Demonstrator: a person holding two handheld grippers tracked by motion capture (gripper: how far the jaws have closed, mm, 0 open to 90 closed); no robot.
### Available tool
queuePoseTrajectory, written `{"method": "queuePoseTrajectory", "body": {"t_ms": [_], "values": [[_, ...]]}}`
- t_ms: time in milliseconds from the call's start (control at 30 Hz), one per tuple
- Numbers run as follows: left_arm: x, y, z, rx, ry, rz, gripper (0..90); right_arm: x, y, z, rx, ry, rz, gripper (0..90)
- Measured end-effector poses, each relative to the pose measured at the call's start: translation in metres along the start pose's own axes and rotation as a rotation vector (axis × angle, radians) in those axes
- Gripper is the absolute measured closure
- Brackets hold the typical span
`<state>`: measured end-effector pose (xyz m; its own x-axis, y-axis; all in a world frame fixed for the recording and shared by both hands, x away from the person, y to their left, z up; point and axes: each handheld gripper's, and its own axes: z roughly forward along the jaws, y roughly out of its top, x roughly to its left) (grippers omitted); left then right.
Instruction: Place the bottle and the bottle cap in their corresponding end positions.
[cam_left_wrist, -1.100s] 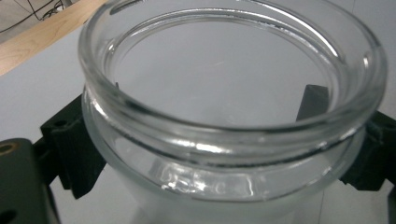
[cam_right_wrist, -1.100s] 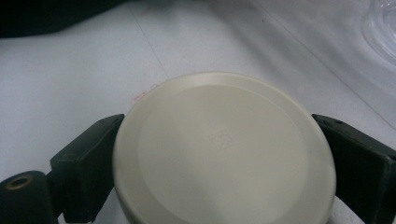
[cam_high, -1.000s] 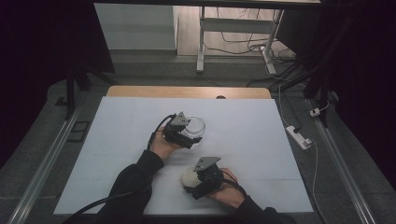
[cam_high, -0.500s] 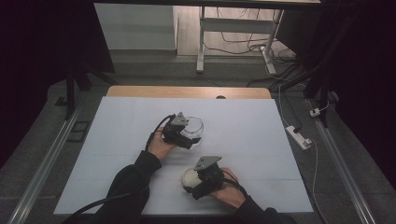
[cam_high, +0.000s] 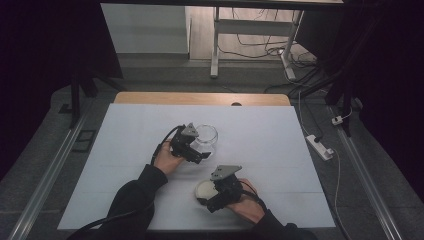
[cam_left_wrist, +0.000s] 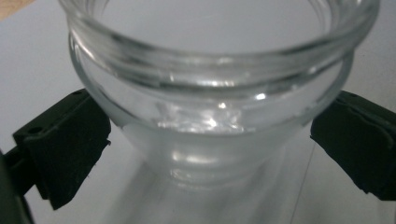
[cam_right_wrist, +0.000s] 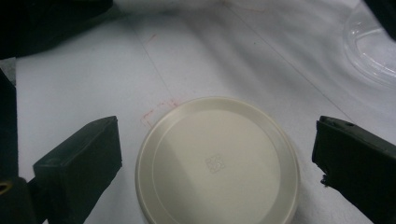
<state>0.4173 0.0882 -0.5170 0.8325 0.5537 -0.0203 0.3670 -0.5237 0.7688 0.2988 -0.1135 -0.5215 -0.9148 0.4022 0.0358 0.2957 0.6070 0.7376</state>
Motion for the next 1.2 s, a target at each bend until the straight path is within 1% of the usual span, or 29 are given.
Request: {"method": "queuePoseTrajectory", "body": {"t_ms": [233,500,633,700,800,867,1000,1033,1133,1167,1200], "values": [[-0.002,-0.007,-0.008,0.019,-0.012,-0.028,0.0,-0.001,0.000,-0.005,-0.010,0.002,0.010,1.4],[-0.006,-0.017,-0.018,0.033,-0.024,-0.049,0.0,-0.004,0.000,-0.012,-0.031,-0.003,0.025,1.1],[-0.010,-0.020,-0.024,0.041,-0.025,-0.054,0.0,-0.007,-0.002,-0.016,-0.029,-0.003,0.039,1.1],[-0.012,-0.023,-0.027,0.045,-0.025,-0.062,0.0,-0.008,-0.002,-0.017,-0.026,-0.006,0.045,0.7],[-0.015,-0.028,-0.032,0.055,-0.031,-0.068,0.0,-0.010,-0.003,-0.019,-0.024,-0.017,0.051,0.0],[-0.017,-0.032,-0.036,0.061,-0.040,-0.064,0.0,-0.011,-0.004,-0.021,-0.025,-0.027,0.056,0.0],[-0.022,-0.039,-0.044,0.070,-0.052,-0.073,0.0,-0.014,-0.005,-0.027,-0.033,-0.049,0.065,0.0],[-0.024,-0.041,-0.045,0.071,-0.053,-0.081,0.0,-0.015,-0.006,-0.028,-0.035,-0.057,0.064,0.0],[-0.027,-0.047,-0.050,0.073,-0.057,-0.088,0.0,-0.017,-0.007,-0.032,-0.037,-0.072,0.079,0.0],[-0.027,-0.048,-0.052,0.072,-0.058,-0.086,0.0,-0.018,-0.008,-0.033,-0.038,-0.077,0.081,0.0],[-0.028,-0.050,-0.054,0.070,-0.062,-0.093,0.0,-0.019,-0.009,-0.034,-0.036,-0.081,0.083,0.0]]}}
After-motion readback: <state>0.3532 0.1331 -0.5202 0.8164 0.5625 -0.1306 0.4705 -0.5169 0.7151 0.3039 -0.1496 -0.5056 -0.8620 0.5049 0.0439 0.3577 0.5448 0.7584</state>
